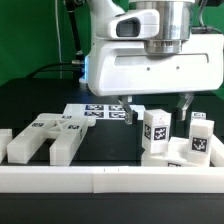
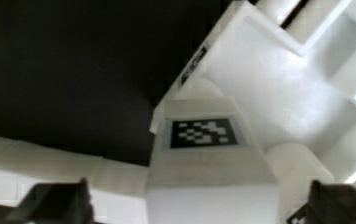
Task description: Assemble chair
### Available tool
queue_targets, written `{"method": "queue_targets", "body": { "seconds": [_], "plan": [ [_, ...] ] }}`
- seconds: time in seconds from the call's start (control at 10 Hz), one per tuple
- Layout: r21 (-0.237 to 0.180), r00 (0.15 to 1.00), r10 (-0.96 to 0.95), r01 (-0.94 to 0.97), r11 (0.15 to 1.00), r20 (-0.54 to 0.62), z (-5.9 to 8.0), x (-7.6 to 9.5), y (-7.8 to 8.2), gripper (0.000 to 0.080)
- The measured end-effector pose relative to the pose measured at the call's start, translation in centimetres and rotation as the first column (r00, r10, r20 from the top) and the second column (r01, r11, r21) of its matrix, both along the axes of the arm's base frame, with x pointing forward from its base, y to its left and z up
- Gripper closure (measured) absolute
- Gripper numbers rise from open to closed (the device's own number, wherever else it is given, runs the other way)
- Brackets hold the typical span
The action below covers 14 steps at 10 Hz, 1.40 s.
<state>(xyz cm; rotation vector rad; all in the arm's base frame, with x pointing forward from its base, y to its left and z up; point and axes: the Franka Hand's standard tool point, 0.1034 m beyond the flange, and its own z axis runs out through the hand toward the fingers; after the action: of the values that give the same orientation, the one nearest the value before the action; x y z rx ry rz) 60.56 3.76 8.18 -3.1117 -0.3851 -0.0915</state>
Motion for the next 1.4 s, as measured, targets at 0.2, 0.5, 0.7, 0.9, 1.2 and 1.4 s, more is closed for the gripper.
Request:
{"method": "queue_targets", "body": {
  "seconds": [0.2, 0.5, 0.7, 0.9, 1.2, 1.4],
  "plan": [
    [0.000, 1.000, 0.000, 0.000, 1.000, 0.000, -0.01, 0.00, -0.01, 0.0425],
    [0.001, 1.000, -0.027, 0.027, 1.000, -0.001, -0.02, -0.01, -0.01, 0.0509],
    [0.017, 0.969, -0.247, 0.247, 0.969, -0.003, -0.05, -0.06, 0.33, 0.0509],
    [0.040, 0.882, -0.470, 0.470, 0.882, -0.017, -0.10, -0.13, 0.57, 0.0509],
    [0.069, 0.669, -0.741, 0.743, 0.666, -0.053, -0.16, -0.12, 0.61, 0.0509],
    [0.073, 0.548, -0.833, 0.836, 0.544, -0.069, -0.17, -0.10, 0.64, 0.0509]
  ]
}}
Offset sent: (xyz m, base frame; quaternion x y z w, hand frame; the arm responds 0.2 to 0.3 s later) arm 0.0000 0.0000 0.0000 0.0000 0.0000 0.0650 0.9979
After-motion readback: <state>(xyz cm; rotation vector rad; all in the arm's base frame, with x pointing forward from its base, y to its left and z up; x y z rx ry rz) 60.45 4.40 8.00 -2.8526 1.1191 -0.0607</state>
